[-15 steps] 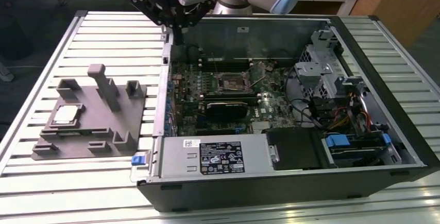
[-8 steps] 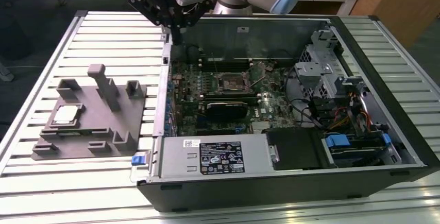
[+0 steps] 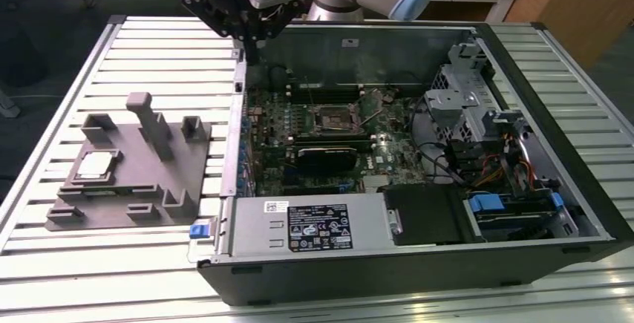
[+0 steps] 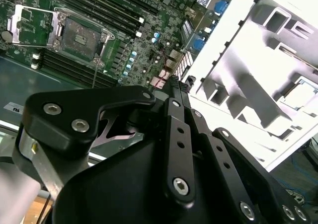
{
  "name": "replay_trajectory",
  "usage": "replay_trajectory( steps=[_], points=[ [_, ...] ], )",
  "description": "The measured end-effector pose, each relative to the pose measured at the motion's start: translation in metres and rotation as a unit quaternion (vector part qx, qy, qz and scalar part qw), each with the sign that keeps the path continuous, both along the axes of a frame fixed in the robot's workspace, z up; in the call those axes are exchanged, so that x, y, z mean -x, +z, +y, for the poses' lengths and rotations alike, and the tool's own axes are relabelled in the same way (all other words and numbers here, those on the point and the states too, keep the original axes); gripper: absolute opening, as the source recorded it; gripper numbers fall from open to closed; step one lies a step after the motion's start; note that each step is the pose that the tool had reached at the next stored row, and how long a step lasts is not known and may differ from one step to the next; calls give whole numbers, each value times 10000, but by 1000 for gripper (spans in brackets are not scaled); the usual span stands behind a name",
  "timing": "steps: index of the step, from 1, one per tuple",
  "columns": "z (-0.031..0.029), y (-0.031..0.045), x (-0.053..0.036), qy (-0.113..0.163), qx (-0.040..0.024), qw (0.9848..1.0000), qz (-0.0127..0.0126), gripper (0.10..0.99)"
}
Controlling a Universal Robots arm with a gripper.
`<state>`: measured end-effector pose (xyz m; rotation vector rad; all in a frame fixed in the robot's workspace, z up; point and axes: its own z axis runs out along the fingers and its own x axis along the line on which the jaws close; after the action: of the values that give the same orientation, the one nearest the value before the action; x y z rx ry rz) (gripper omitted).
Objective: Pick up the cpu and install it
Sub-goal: 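Reach for the cpu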
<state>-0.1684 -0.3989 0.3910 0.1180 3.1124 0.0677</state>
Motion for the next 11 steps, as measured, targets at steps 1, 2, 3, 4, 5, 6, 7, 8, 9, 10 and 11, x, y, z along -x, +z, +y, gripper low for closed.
replay_trajectory(
  steps=[1,2,3,4,5,6,7,8,9,10,11],
  points=[
    [0,0,5,0,0,10000,0,106],
    [0,0,9,0,1,10000,0,106],
    [0,-1,13,0,0,10000,0,106],
    [0,-1,17,0,0,10000,0,106],
    [0,-1,22,0,0,10000,0,106],
    [0,-2,27,0,0,10000,0,106],
    [0,-2,32,0,0,10000,0,106],
    [0,-3,36,0,0,10000,0,106],
    [0,-3,42,0,0,10000,0,106],
    [0,-3,47,0,1,10000,0,106],
    [0,-4,53,0,0,10000,0,106]
  ],
)
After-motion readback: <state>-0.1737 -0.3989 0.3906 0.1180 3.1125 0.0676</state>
